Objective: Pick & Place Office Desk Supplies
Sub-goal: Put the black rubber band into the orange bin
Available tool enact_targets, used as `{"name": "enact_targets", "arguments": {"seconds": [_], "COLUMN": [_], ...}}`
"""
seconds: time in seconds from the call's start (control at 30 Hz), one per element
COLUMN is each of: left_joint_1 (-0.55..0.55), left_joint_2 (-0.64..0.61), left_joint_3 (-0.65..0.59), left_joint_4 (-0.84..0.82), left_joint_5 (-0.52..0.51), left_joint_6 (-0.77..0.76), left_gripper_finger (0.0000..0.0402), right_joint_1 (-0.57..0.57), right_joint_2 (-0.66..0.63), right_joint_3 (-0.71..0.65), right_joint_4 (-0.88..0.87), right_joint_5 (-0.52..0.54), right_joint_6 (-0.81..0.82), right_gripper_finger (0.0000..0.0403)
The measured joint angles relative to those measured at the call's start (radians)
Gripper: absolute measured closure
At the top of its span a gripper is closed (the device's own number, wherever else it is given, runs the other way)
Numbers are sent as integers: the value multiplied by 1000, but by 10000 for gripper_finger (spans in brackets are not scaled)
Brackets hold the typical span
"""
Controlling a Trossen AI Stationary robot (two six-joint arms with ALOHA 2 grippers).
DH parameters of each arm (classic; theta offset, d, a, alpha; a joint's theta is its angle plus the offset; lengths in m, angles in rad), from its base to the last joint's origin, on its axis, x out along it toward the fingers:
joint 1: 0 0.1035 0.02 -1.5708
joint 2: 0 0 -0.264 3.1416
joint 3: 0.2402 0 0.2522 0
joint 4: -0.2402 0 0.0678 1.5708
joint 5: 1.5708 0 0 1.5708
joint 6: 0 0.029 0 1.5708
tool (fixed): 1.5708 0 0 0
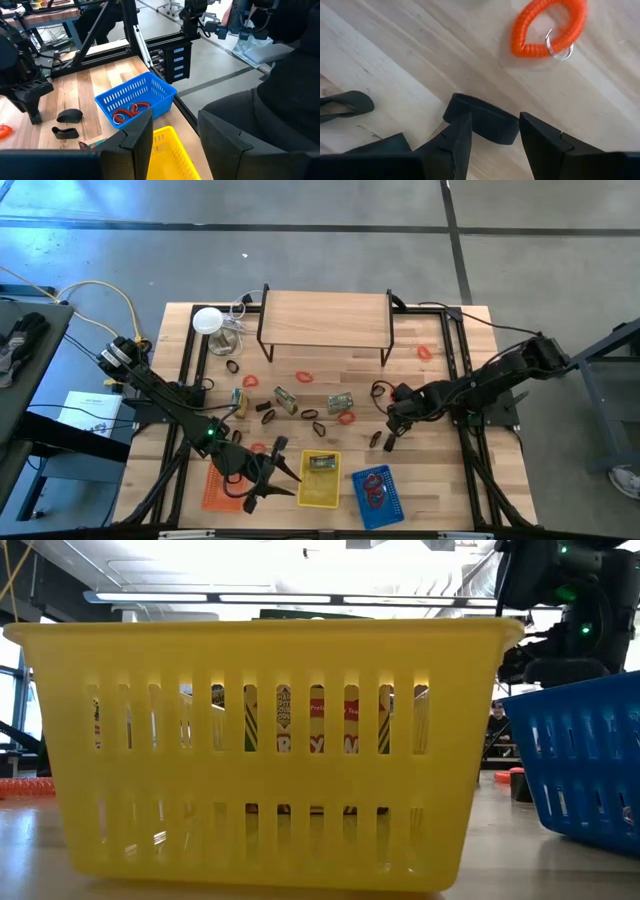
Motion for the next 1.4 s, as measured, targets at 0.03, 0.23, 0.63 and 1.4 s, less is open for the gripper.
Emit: {"name": "enact_targets", "arguments": {"seconds": [0.03,0.23,0.63,1.4], "left_joint_1": [-1,-2,-2,-1], "left_joint_2": [0,0,0,0], "left_joint_3": [0,0,0,0], "left_joint_4": [0,-11,-12,-43], "left_joint_5": [0,0,0,0], "left_joint_6": [0,-2,-1,-2], "left_gripper_finger": [251,251,251,251], "right_joint_1": [0,1,-15,234], "right_joint_2": [0,-2,-3,1], "right_joint_3": [-9,-89,-135,-9], "right_joint_4": [7,117,171,145], "right_joint_5": [-5,5,-17,183], "right_joint_6": [9,14,13,-5], "right_gripper_finger": [251,251,256,399]}}
